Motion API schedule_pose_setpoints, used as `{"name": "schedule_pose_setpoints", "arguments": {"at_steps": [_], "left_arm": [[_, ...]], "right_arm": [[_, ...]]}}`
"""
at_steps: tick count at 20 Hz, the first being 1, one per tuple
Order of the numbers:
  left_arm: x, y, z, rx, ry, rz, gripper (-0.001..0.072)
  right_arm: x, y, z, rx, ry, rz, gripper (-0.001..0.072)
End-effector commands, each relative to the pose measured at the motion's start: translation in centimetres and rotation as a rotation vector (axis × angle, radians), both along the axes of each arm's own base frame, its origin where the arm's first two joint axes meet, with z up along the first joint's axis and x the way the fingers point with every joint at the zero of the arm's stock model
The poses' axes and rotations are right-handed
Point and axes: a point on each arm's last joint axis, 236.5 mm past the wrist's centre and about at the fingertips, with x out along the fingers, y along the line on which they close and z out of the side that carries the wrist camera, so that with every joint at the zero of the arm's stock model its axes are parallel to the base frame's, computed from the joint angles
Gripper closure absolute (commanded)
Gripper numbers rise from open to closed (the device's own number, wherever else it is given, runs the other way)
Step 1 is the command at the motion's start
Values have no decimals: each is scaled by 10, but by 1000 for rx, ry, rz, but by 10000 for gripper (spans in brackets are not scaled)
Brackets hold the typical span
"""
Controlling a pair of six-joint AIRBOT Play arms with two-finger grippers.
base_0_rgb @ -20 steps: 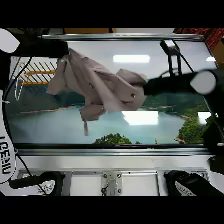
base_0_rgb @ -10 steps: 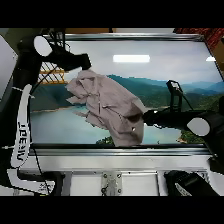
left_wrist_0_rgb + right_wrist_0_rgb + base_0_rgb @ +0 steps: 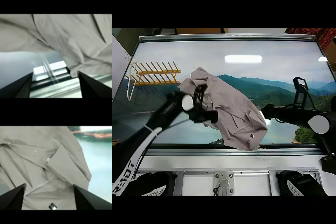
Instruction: Fold the clothes and pants, and hang the long-sleeved shirts on hangers.
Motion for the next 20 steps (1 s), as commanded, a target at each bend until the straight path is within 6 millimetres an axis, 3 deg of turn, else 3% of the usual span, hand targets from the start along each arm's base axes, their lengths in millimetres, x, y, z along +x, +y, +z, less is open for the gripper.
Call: {"name": "schedule_pose_setpoints", "arguments": {"at_steps": [1, 7, 14, 19, 20], "left_arm": [[-56, -20, -43, -69, 130, 103, 115], [-60, -64, -64, -211, 213, 175, 115], [-76, -93, -82, -155, 296, 60, 115], [-81, -108, -81, -156, 285, 20, 116], [-81, -109, -81, -156, 281, 18, 200]], "right_arm": [[0, -6, 10, 12, -33, -20, 62], [0, -5, 12, 16, -36, -19, 62], [0, -5, 12, 19, -35, -19, 63], [0, -5, 12, 19, -35, -18, 63], [-1, -4, 12, 20, -34, -17, 62]]}}
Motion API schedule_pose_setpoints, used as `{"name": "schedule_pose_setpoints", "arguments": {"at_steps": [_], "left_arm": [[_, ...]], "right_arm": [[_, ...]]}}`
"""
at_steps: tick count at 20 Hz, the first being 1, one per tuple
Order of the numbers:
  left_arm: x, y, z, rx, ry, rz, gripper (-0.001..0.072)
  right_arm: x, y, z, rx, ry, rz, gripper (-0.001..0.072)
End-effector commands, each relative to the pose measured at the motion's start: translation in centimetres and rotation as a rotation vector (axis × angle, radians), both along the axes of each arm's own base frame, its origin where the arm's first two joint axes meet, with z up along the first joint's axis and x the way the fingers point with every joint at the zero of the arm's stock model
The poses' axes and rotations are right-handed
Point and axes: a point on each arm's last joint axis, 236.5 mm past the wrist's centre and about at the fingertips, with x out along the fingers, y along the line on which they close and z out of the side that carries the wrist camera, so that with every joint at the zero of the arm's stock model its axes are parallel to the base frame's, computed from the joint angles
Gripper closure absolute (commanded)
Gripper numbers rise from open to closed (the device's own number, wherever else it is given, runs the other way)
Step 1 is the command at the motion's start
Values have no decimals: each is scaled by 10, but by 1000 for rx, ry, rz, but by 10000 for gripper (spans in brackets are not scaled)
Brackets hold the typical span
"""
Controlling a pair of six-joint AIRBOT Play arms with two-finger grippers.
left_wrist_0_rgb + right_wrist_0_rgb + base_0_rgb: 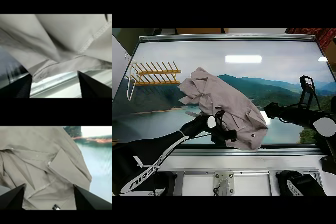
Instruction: Fold the clothes and pants, and hang the long-sleeved shirts on hangers.
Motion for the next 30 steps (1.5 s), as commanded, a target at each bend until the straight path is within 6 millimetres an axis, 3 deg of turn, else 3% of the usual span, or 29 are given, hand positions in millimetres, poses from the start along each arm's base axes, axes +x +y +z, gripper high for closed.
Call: {"name": "schedule_pose_setpoints", "arguments": {"at_steps": [1, 2, 5, 6, 9, 11, 15, 20, 26, 28, 30], "left_arm": [[-2, -6, -1, -4, -10, -18, 495], [2, -8, 0, -9, -22, -12, 689], [25, 5, 20, -43, -80, -7, 693], [35, 19, 30, -34, -110, -8, 693], [52, 68, 54, 45, -175, -37, 693], [54, 84, 66, 59, -186, -37, 693], [56, 85, 72, 48, -195, -28, 693], [50, 83, 60, 65, -162, -45, 693], [37, 73, 54, 73, -149, -96, 693], [37, 74, 54, 74, -148, -96, 693], [37, 74, 54, 74, -147, -95, 694]], "right_arm": [[-1, 3, 0, -6, -7, 26, 63], [-1, 5, 0, -26, -20, 69, 63], [0, 5, -9, -120, -36, 186, 76], [0, 6, -18, -151, -13, 231, 131], [10, 8, -62, -205, 101, 320, 133], [17, 15, -96, -225, 193, 371, 133], [36, 39, -153, -307, 284, 464, 135], [55, 56, -189, -337, 357, 478, 135], [42, 67, -200, -358, 400, 530, 134], [36, 63, -198, -368, 422, 540, 135], [41, 46, -200, -440, 424, 509, 137]]}}
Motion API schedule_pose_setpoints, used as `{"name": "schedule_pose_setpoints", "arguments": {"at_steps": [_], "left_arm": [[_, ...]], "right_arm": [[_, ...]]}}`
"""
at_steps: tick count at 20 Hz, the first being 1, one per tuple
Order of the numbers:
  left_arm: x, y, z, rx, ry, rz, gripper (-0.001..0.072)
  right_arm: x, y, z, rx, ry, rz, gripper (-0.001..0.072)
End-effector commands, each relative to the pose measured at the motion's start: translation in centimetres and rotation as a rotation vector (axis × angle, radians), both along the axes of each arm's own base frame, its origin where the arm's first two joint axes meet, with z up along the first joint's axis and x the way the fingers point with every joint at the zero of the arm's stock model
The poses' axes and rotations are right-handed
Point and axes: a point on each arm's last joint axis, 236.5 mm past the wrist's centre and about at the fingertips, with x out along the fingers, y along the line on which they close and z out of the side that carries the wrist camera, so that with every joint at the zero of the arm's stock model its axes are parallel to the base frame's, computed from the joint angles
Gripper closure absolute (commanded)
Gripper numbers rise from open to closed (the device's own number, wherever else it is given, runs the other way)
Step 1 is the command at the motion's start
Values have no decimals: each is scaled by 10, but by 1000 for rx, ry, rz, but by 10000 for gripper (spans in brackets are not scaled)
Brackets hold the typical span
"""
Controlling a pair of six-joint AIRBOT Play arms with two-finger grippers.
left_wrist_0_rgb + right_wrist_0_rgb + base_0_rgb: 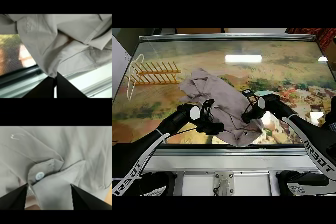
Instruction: Fold the clothes and pants, and hang the long-sleeved shirts on hangers.
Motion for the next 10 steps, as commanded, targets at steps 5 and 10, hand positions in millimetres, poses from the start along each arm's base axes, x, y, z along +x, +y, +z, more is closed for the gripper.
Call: {"name": "schedule_pose_setpoints", "arguments": {"at_steps": [5, 10], "left_arm": [[-3, 4, 5, 12, -10, -18, 693], [50, 26, 154, -107, -275, 31, 693]], "right_arm": [[11, -37, 5, -148, -51, -13, 699], [49, -56, 187, -62, -345, -65, 700]]}}
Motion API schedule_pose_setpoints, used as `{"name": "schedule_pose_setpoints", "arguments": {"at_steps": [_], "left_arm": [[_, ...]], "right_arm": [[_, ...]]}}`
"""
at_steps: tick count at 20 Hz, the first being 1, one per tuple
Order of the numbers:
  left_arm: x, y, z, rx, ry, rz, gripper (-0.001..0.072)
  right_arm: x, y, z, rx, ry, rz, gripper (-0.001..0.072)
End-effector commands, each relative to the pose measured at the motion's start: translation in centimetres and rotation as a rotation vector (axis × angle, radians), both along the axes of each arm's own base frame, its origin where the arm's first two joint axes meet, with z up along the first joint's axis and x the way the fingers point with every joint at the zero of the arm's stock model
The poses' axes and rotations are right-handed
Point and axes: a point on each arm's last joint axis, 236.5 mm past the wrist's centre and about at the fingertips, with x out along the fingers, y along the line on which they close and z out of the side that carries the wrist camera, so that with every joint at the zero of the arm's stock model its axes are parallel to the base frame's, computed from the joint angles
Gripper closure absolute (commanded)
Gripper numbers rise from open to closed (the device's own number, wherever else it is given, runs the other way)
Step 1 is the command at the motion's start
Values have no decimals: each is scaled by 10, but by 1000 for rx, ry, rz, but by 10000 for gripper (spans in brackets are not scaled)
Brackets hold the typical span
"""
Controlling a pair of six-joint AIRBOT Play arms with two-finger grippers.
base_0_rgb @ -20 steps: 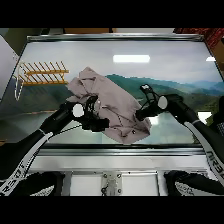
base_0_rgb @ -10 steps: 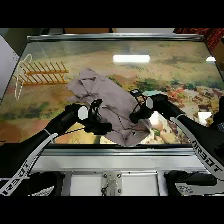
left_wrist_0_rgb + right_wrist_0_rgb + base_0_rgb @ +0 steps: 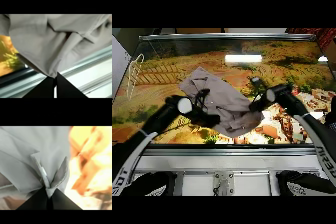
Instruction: Fold the clothes and pants, and hang the long-sleeved shirts on hangers.
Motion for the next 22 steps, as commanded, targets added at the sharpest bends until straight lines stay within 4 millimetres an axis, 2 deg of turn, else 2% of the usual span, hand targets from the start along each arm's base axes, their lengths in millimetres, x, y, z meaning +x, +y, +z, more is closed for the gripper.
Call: {"name": "schedule_pose_setpoints", "arguments": {"at_steps": [1, 3, 4, 5, 6, 8, 10, 11, 12, 13, 15, 17, 19, 20, 22], "left_arm": [[27, 11, 136, -151, -236, 40, 694], [29, 9, 250, -309, -483, 46, 694], [20, 11, 305, -386, -603, 43, 694], [7, 15, 350, -445, -706, 37, 694], [-8, 19, 392, -499, -807, 30, 694], [-35, 23, 449, -602, -940, 12, 694], [-51, 20, 474, -658, -996, -17, 694], [-52, 19, 476, -651, -1009, -35, 694], [-43, 18, 472, -624, -1010, -30, 694], [-24, 20, 456, -554, -1002, -8, 694], [23, 28, 397, -358, -917, 47, 694], [61, 38, 314, -191, -726, 89, 694], [81, 48, 228, -66, -527, 101, 694], [82, 50, 185, -20, -432, 95, 694], [69, 53, 102, 63, -256, 73, 694]], "right_arm": [[0, -19, 150, 42, -203, -21, 700], [-25, -22, 258, 119, -382, -19, 700], [-40, -22, 303, 165, -478, -12, 701], [-59, -24, 347, 224, -580, -22, 700], [-77, -28, 381, 274, -660, -40, 701], [-111, -37, 427, 354, -774, -78, 700], [-132, -44, 443, 412, -812, -120, 701], [-136, -45, 445, 431, -811, -138, 701], [-135, -44, 443, 439, -797, -151, 701], [-130, -42, 434, 437, -765, -156, 700], [-112, -36, 397, 390, -647, -164, 700], [-91, -30, 330, 300, -461, -160, 700], [-77, -27, 248, 212, -274, -158, 700], [-75, -26, 206, 180, -189, -164, 700], [-76, -25, 122, 137, -66, -177, 699]]}}
